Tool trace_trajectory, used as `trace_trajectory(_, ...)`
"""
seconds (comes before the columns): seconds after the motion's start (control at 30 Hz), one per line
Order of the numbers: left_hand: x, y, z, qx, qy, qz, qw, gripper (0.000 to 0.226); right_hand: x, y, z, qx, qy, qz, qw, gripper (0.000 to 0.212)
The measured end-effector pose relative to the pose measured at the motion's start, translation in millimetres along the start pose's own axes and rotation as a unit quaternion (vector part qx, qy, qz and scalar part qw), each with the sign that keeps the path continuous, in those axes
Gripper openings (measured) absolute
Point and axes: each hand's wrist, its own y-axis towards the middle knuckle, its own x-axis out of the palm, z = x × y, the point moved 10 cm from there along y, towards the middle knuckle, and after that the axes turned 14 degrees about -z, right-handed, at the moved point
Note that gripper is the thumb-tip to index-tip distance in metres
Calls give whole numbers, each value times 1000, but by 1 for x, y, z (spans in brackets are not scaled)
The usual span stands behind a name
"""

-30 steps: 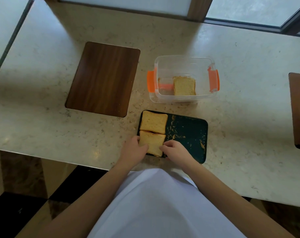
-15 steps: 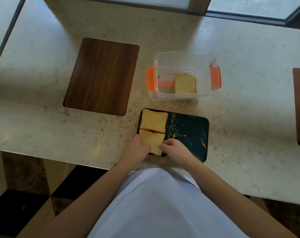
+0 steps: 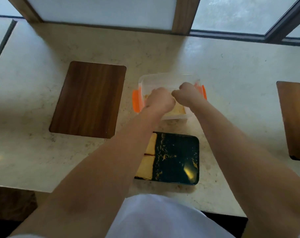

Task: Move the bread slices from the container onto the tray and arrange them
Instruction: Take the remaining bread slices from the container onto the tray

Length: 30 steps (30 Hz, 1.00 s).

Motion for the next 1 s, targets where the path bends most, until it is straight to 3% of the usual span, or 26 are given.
trace_trajectory(0.07,5,24,-4,-34,-6,-31,999,7,7,18,8,27,26,-17,999,24)
trace_trajectory(0.17,9,46,-14,-59,3,-48,997,12,11,28,18,50,40,-26,998,22)
trace_trajectory(0.33,16,63,-26,-97,29,-21,995,63,21,31,38,79,75,-31,994,12)
trace_trajectory(0.5,38,71,-30,-136,-49,-93,985,89,28,37,50,113,153,-54,980,39)
trace_trajectory(0.7,61,80,-44,-159,-129,-122,971,55,38,39,58,136,203,-80,966,78)
trace_trajectory(0.83,65,79,-42,-154,-261,-111,947,19,37,39,62,151,201,-82,964,87)
trace_trajectory(0.93,60,78,-46,-161,-289,-95,939,25,36,40,57,153,216,-92,960,89)
trace_trajectory(1.0,58,75,-43,-158,-313,-93,932,21,34,39,53,147,210,-101,961,76)
